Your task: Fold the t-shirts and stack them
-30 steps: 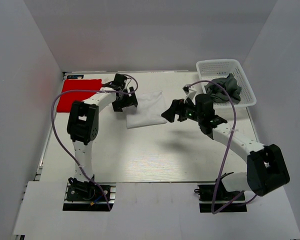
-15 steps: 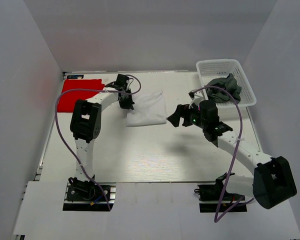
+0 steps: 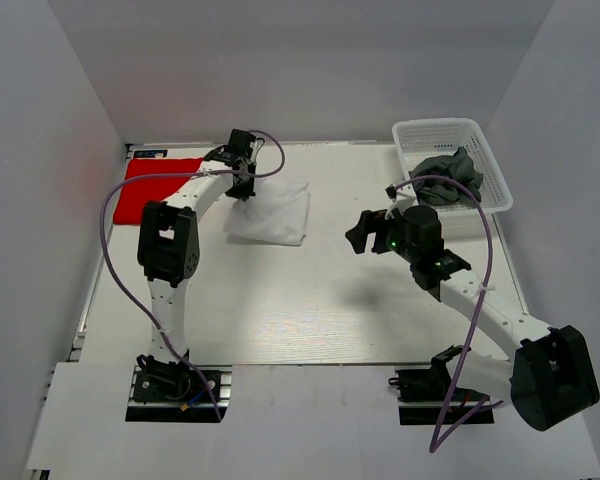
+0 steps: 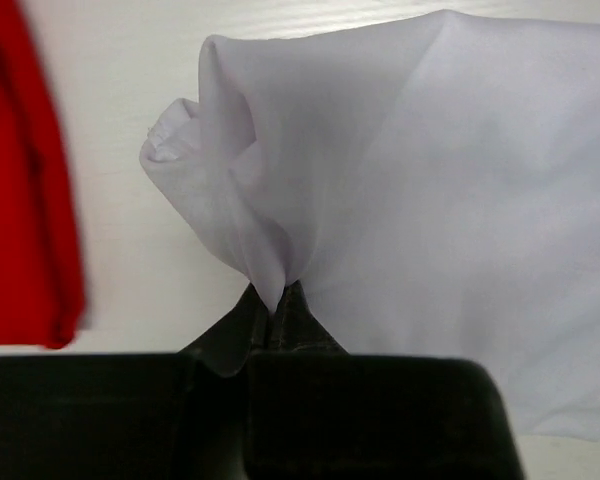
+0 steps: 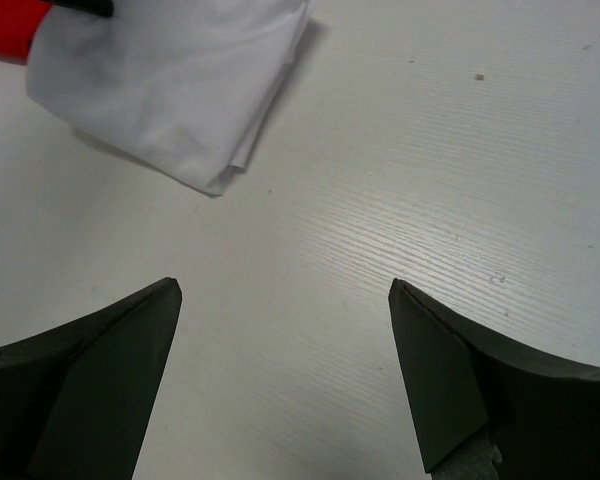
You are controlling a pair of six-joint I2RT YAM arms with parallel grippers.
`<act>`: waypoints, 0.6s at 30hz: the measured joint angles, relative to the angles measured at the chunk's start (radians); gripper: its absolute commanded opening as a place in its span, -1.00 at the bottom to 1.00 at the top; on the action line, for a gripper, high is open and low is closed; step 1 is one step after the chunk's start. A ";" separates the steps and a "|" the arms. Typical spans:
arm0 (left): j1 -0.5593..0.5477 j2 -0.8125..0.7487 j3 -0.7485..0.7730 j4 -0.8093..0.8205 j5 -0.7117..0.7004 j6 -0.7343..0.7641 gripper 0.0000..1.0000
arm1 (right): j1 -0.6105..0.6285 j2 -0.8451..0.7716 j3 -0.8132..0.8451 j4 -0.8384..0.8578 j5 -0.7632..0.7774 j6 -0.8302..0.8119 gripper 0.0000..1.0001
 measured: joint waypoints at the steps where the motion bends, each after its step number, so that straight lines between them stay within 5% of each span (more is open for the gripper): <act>1: 0.004 -0.008 0.005 -0.005 -0.024 0.027 -1.00 | 0.000 0.000 0.000 0.000 0.007 -0.004 0.81; 18: 0.067 -0.070 0.115 -0.026 -0.322 0.319 -1.00 | 0.000 0.011 0.000 -0.005 0.104 -0.030 0.81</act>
